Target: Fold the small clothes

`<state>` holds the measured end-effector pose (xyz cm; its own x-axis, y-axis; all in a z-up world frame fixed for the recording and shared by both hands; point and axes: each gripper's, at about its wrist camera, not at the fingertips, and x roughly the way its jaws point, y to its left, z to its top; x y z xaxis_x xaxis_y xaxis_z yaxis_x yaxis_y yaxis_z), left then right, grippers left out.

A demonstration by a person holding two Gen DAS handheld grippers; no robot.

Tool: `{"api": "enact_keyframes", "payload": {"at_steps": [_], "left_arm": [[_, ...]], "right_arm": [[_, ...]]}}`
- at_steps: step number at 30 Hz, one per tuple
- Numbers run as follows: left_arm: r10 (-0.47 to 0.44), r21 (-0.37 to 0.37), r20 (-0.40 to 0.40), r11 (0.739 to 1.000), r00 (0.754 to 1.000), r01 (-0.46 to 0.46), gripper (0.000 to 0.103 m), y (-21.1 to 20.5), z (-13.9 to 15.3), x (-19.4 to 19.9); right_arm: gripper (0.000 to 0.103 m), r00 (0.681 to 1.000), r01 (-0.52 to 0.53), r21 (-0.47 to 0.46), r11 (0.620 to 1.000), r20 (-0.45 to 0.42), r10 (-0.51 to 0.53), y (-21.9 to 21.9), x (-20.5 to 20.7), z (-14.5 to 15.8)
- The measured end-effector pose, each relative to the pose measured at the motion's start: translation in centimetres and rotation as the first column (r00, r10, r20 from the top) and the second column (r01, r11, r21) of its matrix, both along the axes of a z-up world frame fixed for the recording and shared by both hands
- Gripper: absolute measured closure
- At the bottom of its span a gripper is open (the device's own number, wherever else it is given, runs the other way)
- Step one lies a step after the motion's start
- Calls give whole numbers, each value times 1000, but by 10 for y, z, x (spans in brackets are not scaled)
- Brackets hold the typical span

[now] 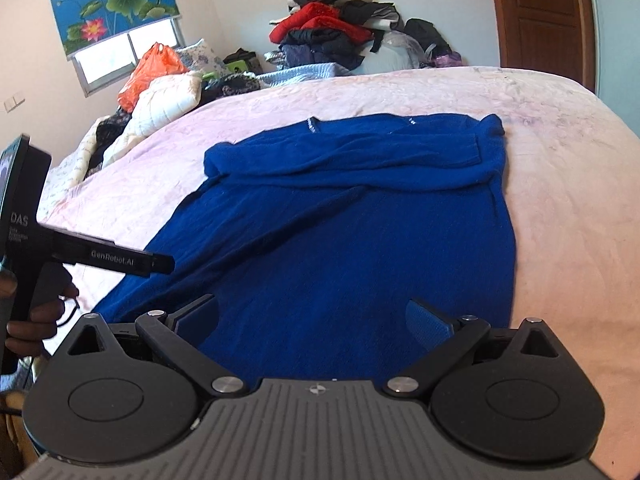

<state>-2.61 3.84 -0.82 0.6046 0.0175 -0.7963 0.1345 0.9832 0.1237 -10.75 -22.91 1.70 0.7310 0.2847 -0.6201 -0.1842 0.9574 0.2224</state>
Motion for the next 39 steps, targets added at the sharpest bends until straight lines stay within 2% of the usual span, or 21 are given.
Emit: {"api": "enact_keyframes", "payload": {"at_steps": [17, 27, 33, 37, 39], "left_arm": [[-41, 36, 4, 999, 999, 41, 0, 9, -5, -19], [-41, 25, -10, 999, 999, 41, 0, 15, -8, -24], [-43, 21, -10, 999, 999, 43, 0, 15, -8, -25], [-79, -15, -23, 997, 997, 78, 0, 21, -8, -26], [-94, -70, -26, 993, 995, 92, 0, 33, -7, -29]], "right_arm": [[2, 999, 22, 8, 1000, -26, -22, -15, -19, -7], [1, 991, 114, -48, 992, -65, -117, -14, -16, -5], [1, 988, 115, -40, 993, -97, -118, -11, -12, -7], [1, 990, 91, -40, 995, -104, -95, -13, -14, -8], [1, 994, 63, -23, 998, -93, -65, -18, -20, -8]]}}
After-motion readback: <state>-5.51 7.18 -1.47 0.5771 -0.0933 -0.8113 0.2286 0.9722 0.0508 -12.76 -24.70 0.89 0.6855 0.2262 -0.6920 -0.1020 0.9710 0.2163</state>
